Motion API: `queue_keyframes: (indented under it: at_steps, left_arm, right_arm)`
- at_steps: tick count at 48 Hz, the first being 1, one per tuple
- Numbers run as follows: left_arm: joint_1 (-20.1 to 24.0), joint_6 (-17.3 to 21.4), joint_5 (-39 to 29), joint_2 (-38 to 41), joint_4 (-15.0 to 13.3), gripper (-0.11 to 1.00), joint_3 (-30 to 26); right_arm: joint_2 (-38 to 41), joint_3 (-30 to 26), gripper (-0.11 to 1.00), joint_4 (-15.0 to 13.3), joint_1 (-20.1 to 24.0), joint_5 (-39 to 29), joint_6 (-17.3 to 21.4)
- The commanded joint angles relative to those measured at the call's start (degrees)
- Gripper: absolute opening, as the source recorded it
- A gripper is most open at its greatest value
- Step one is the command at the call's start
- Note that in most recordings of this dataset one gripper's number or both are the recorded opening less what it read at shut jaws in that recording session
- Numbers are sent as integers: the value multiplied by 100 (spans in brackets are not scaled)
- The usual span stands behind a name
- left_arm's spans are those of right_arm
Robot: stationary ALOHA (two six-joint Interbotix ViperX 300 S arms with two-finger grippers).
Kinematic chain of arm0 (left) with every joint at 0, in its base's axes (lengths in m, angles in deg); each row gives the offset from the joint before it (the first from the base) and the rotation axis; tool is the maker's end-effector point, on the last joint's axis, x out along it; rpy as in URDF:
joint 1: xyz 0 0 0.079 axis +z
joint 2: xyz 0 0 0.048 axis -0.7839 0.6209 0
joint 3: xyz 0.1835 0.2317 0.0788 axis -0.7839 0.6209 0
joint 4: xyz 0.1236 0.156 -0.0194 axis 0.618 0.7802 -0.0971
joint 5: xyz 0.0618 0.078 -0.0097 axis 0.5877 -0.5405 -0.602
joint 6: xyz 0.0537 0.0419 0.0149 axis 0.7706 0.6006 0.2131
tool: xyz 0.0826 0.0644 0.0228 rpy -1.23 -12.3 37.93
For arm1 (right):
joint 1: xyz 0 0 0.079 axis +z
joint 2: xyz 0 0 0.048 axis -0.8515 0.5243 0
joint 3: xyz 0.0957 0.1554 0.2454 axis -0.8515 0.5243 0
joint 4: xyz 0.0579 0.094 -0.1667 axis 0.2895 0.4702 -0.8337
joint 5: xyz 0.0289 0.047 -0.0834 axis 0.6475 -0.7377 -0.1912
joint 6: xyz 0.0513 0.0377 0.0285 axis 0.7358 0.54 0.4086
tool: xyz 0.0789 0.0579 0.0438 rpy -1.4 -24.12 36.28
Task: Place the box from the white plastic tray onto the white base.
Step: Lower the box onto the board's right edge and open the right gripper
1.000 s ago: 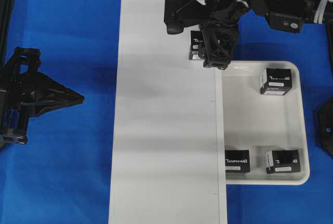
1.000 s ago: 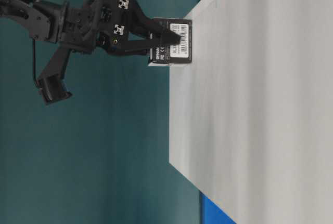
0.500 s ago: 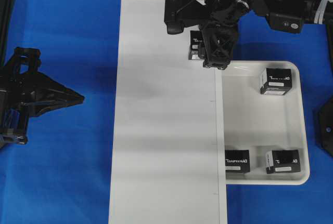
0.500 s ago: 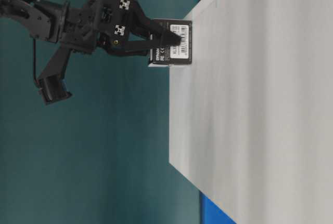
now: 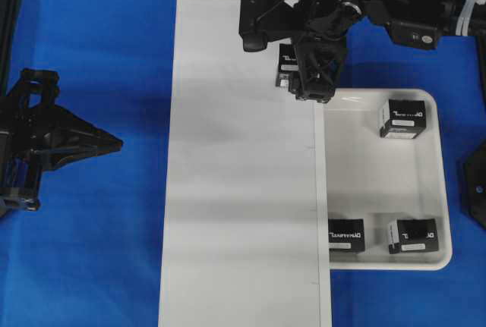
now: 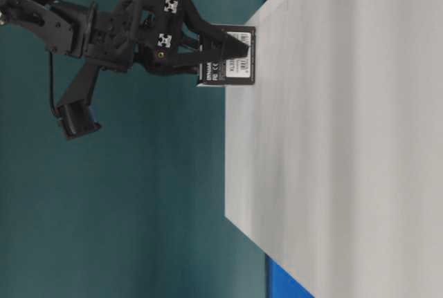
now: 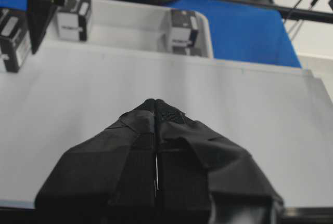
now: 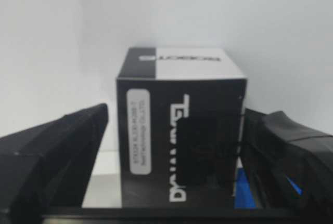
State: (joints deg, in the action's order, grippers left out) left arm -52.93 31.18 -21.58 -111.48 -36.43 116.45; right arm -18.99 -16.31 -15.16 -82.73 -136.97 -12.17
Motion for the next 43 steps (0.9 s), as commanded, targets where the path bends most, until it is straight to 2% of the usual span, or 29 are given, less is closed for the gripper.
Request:
queue_keyframes:
  at_steps: [1, 15, 30, 43]
  left_arm:
    - [-9, -9, 53, 26, 9, -7, -149]
    - [-9, -9, 53, 35, 9, -7, -149]
    - [-9, -9, 237, -35, 9, -7, -149]
    - [-9, -18, 229, 18, 9, -7, -167]
  right_arm:
    - [35, -44, 99, -18, 70, 88, 0]
    - [-9, -62, 98, -9, 97, 105, 18]
    - [-457, -316, 98, 26, 97, 97, 53]
    - [-984, -413, 98, 44, 167, 105, 422]
